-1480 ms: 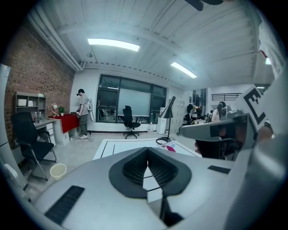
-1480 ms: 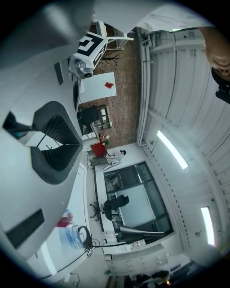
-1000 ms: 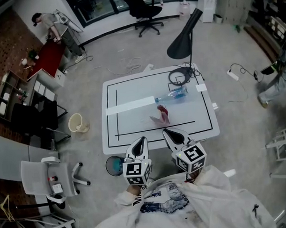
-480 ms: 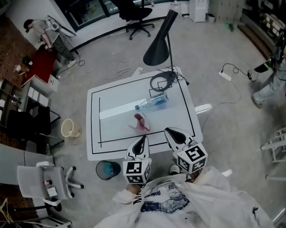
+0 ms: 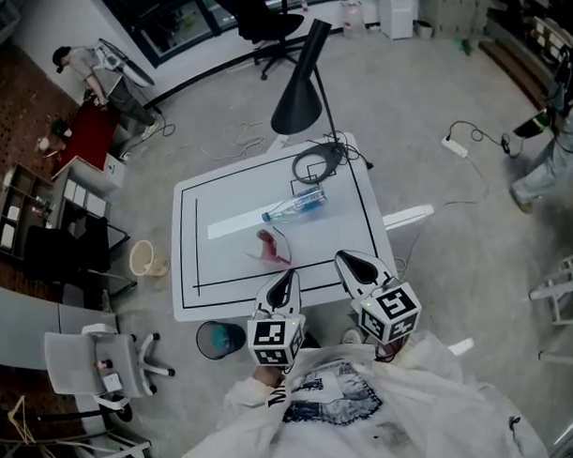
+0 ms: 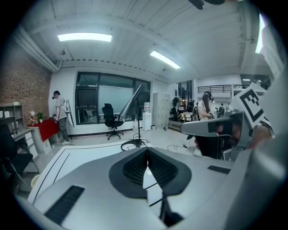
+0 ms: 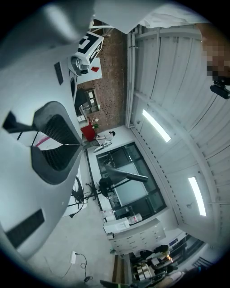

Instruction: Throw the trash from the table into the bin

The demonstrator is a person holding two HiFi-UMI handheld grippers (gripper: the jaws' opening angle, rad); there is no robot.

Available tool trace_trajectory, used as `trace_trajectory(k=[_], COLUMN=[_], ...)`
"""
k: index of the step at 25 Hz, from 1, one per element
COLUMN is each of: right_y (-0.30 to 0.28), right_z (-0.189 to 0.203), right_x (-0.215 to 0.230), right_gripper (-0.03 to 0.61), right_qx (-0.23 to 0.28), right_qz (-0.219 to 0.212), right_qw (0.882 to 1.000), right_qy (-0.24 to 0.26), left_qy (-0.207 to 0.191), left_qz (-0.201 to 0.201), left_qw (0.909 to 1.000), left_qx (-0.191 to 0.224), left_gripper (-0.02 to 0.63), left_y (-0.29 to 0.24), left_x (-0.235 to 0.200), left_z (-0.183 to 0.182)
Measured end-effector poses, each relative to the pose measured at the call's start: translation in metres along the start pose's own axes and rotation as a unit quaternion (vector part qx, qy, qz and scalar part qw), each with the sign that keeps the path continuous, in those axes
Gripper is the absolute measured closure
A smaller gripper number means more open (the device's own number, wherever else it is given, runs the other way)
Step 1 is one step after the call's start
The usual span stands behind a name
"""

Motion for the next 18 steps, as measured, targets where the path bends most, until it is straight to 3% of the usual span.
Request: trace_trajectory(k=[7,18], right_y=[0.001,-0.041], right_z=[0.000,-0.017], right_x=[0.019,0.045], right_gripper=[0.557,0.558], right_qx=[0.001,0.007], right_qz=[0.019,0.042], right_qw=[1.000,0.999], right_qy=[-0.018,-0.015], left_qy=[-0.018,-0.022], left_qz=[0.017,0.024], left_qw=[0.9997,0.9994], left_qx=[0.003,0.012], left_gripper=[0.604,0.604], left_y=[-0.018,-0.068], left_x=[0.006,-0.039], left_z=[-0.010,-0.023])
Point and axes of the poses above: the fingertips, and each gripper's own axes: y backward along the fingers, x to its right, z out of its underside, the point moved 2 cm from there along y, backward along the fingers, and after that the axes turned 8 degrees about -y, right-handed, at the moved point
